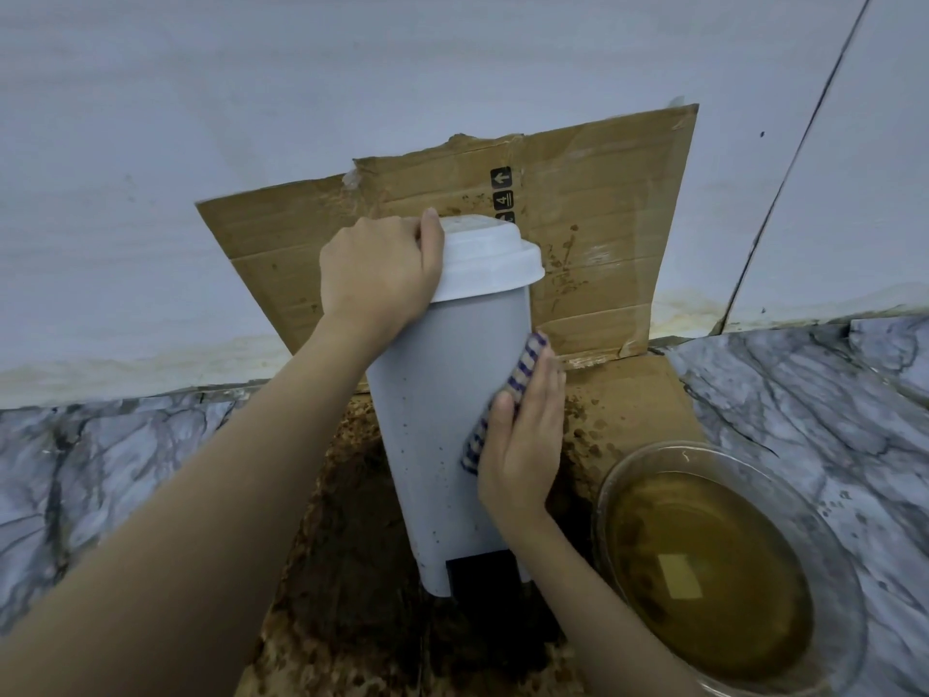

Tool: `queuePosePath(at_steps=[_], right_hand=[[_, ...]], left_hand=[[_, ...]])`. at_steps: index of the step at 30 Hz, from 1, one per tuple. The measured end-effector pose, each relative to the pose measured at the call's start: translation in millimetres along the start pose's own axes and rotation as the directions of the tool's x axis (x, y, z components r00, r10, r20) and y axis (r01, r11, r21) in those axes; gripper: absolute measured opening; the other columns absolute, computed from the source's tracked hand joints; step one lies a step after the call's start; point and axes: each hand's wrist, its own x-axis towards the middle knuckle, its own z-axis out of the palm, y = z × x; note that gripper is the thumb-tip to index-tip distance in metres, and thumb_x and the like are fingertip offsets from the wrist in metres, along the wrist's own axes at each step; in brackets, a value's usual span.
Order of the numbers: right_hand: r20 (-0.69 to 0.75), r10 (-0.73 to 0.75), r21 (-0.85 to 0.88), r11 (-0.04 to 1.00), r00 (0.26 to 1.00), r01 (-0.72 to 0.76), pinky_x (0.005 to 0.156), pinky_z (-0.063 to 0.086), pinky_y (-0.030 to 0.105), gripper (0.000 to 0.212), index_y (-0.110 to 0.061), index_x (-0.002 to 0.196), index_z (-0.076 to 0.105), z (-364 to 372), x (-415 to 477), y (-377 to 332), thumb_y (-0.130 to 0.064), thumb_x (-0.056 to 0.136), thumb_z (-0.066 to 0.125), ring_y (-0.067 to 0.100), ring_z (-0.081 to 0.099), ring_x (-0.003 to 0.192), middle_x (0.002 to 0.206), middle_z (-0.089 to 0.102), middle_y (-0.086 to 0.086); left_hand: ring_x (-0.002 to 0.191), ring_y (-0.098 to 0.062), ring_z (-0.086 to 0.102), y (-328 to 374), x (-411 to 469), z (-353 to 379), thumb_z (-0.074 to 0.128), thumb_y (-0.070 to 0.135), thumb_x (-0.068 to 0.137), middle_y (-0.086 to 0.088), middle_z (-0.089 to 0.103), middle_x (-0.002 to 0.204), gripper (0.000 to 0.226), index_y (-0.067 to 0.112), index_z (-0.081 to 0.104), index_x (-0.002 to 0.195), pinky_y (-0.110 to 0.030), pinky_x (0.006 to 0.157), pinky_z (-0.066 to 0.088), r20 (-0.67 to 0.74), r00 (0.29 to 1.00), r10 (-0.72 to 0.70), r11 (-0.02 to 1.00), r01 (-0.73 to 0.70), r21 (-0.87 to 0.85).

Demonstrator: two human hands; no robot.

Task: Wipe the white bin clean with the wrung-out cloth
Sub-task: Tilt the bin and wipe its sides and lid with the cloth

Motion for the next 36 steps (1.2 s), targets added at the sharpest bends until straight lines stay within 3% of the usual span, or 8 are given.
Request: queuePosePath(at_steps=[4,8,11,15,19,23,29,36], right_hand=[[-0.098,-0.218,-0.25,0.95,0.971,0.188,0.114,0.023,0.048,0.053,-0.016,0.148,0.014,10.2,22.1,-17.1,-0.042,0.102,0.02,0.037,0.021,0.141,0.152,0.026,0.02],[-0.007,-0.416,-0.435,0.82,0.909,0.372,0.118,0.008,0.047,0.06,-0.024,0.15,-0.003,26.4,9.5,-26.1,-0.044,0.101,0.026,0.03,0.0,0.146,0.159,-0.01,0.006],[0.091,-0.531,-0.44,0.738,0.843,0.512,0.118,0.005,0.043,0.053,-0.028,0.15,0.012,32.1,-0.6,-28.4,-0.043,0.101,0.028,0.02,-0.004,0.146,0.16,-0.003,-0.001],[0.003,-0.46,-0.328,0.838,0.888,0.436,0.116,0.013,0.043,0.044,-0.031,0.142,0.033,22.5,7.8,-24.0,-0.041,0.099,0.032,0.014,0.003,0.146,0.151,0.022,-0.005],[0.045,-0.537,-0.28,0.803,0.842,0.527,0.113,0.019,0.043,0.042,-0.027,0.141,0.034,3.6,22.2,-8.5,-0.033,0.1,0.026,0.026,0.021,0.142,0.149,0.03,0.003],[0.068,-0.562,-0.384,0.748,0.824,0.541,0.109,0.028,0.048,0.044,-0.032,0.145,0.023,0.3,26.5,-2.0,-0.04,0.102,0.027,0.031,0.024,0.139,0.151,0.026,0.006],[-0.036,-0.422,-0.425,0.827,0.906,0.368,0.116,0.011,0.051,0.06,-0.028,0.15,0.002,34.5,5.5,-27.4,-0.048,0.1,0.027,0.03,0.001,0.146,0.159,-0.007,0.003],[0.115,-0.562,-0.43,0.715,0.819,0.551,0.115,0.015,0.051,0.068,-0.034,0.15,0.005,38.3,-30.7,-5.7,-0.053,0.095,0.04,0.023,0.002,0.147,0.16,-0.005,-0.002]], left_hand=[[0.063,-0.025,0.051,0.8,-0.7,0.0,0.024,0.034,0.101,-0.012,0.067,0.078,0.052,0.012,0.071,0.099,-0.023,0.047,0.025,-0.008,1.0,0.01,1.0,-0.01,0.001],[0.062,-0.025,0.05,0.2,0.4,1.2,0.023,0.035,0.101,-0.012,0.065,0.076,0.053,0.011,0.07,0.098,-0.025,0.046,0.024,-0.002,1.0,0.013,1.0,-0.013,0.011],[0.065,-0.029,0.053,-3.7,3.7,-1.1,0.024,0.038,0.101,-0.014,0.065,0.076,0.054,0.008,0.07,0.094,-0.025,0.047,0.025,0.049,0.998,0.024,0.999,-0.022,-0.043],[0.085,-0.028,0.061,-16.8,10.0,-14.8,0.021,0.058,0.084,-0.013,0.07,0.094,0.047,0.03,0.058,0.083,-0.024,0.06,0.033,0.21,0.97,0.12,0.973,-0.073,-0.217],[0.106,-0.024,0.058,-29.4,9.3,-22.2,0.025,0.057,0.083,-0.002,0.061,0.129,0.062,0.028,0.057,0.128,-0.027,0.073,0.034,0.3,0.919,0.257,0.951,-0.185,-0.246],[0.108,-0.02,0.06,-33.5,3.0,-13.4,0.029,0.054,0.088,0.002,0.062,0.127,0.057,0.026,0.058,0.127,-0.025,0.072,0.035,0.17,0.938,0.301,0.933,-0.254,-0.253],[0.099,-0.019,0.064,-25.5,2.5,-6.6,0.03,0.055,0.088,0.001,0.07,0.113,0.053,0.029,0.064,0.121,-0.031,0.072,0.047,0.094,0.963,0.253,0.942,-0.223,-0.251],[0.103,-0.016,0.063,-28.4,0.4,-7.2,0.036,0.054,0.088,0.005,0.069,0.115,0.049,0.029,0.066,0.117,-0.029,0.076,0.046,0.063,0.974,0.219,0.934,-0.191,-0.303]])
